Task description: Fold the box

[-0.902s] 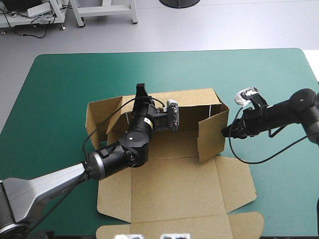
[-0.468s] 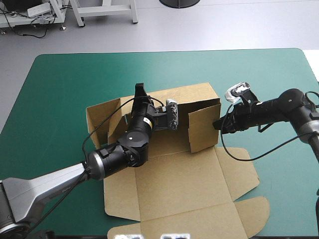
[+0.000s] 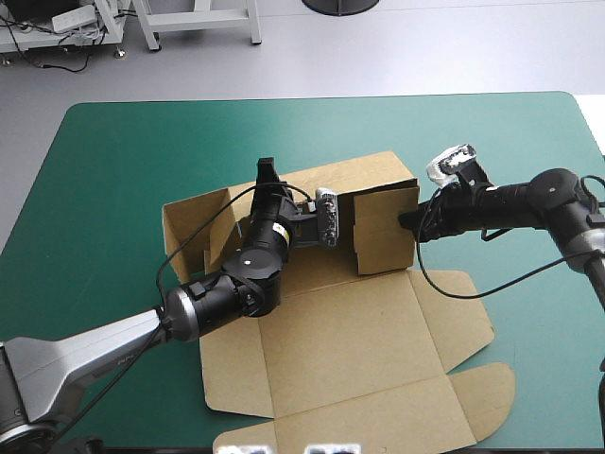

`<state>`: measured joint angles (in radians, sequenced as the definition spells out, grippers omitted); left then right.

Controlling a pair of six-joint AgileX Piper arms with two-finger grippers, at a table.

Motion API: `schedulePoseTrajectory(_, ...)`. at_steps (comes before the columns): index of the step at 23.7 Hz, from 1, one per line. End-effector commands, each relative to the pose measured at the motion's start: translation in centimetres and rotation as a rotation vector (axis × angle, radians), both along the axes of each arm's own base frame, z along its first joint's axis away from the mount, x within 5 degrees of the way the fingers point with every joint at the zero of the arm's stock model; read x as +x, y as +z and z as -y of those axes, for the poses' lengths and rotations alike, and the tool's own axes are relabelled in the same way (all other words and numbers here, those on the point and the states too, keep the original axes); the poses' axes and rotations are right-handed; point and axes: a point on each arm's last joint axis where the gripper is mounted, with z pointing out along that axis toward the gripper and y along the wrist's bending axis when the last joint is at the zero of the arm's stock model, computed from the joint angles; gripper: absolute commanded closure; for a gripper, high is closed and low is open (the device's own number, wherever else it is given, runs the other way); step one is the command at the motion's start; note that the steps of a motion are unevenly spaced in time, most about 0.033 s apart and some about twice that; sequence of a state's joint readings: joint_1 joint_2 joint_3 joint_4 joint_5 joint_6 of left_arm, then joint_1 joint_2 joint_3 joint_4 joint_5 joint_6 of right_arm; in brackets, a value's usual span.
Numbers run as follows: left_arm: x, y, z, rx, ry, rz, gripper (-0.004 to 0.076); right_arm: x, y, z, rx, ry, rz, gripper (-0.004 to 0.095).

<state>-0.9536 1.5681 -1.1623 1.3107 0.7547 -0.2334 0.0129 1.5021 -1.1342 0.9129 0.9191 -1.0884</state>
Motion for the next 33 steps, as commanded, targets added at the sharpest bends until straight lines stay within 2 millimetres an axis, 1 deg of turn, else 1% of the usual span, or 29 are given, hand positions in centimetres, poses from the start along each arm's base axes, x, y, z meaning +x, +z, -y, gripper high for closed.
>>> schedulePoseTrajectory(1,-0.5,2.2,0.3,-0.064,-0.066,0.056,0.0729,0.6,2.3,0.1,0.045,-0.069,0.139,0.0550)
schedulePoseTrajectory(4,-0.5,2.2,0.4,-0.066,-0.070,0.056,0.0729,1.3,1.6,0.0,0.048,-0.070,0.146,0.0550)
schedulePoseTrajectory(10,-0.5,2.2,0.4,-0.066,-0.070,0.056,0.0729,2.9,-0.4,-0.4,0.117,-0.055,0.116,0.0550)
schedulePoseTrajectory(12,-0.5,2.2,0.4,-0.066,-0.070,0.056,0.0729,3.2,-0.7,-0.5,0.133,-0.057,0.115,0.0570)
schedulePoseTrajectory(14,-0.5,2.2,0.4,-0.067,-0.074,0.056,0.0729,3.5,-0.7,-0.6,0.168,-0.071,0.116,0.0675)
schedulePoseTrajectory(17,-0.5,2.2,0.4,-0.068,-0.076,0.055,0.0728,3.5,-0.6,-0.6,0.172,-0.067,0.123,0.0878)
schedulePoseTrajectory(18,-0.5,2.2,0.4,-0.068,-0.078,0.055,0.0728,3.5,-0.6,-0.6,0.171,-0.068,0.122,0.0931)
schedulePoseTrajectory(19,-0.5,2.2,0.4,-0.068,-0.078,0.055,0.0728,3.5,-0.6,-0.6,0.168,-0.065,0.119,0.0921)
schedulePoseTrajectory(21,-0.4,2.0,0.7,-0.065,-0.084,0.050,0.0703,3.4,-0.6,-0.6,0.168,-0.060,0.117,0.0922)
schedulePoseTrajectory(23,-0.1,1.2,1.1,-0.048,-0.089,0.036,0.0635,3.4,-0.6,-0.6,0.171,-0.064,0.113,0.0922)
schedulePoseTrajectory(24,0.1,0.6,1.5,-0.036,-0.100,0.026,0.0573,3.4,-0.6,-0.6,0.171,-0.067,0.112,0.0922)
schedulePoseTrajectory(25,0.2,0.3,1.7,-0.033,-0.109,0.023,0.0549,3.4,-0.6,-0.6,0.173,-0.068,0.111,0.0922)
schedulePoseTrajectory(26,0.1,0.0,2.2,-0.038,-0.145,0.013,0.0494,3.5,-0.6,-0.6,0.170,-0.075,0.114,0.0922)
schedulePoseTrajectory(27,-0.1,-0.1,2.6,-0.046,-0.174,0.008,0.0472,3.5,-0.6,-0.6,0.169,-0.077,0.115,0.0922)
schedulePoseTrajectory(29,-1.1,0.2,3.7,-0.022,-0.251,0.050,0.0470,3.6,-0.7,-0.5,0.173,-0.099,0.106,0.0922)
schedulePoseTrajectory(33,-3.6,0.7,5.9,-0.060,-0.331,0.102,0.0470,3.7,-0.9,-0.2,0.143,-0.118,0.095,0.0922)
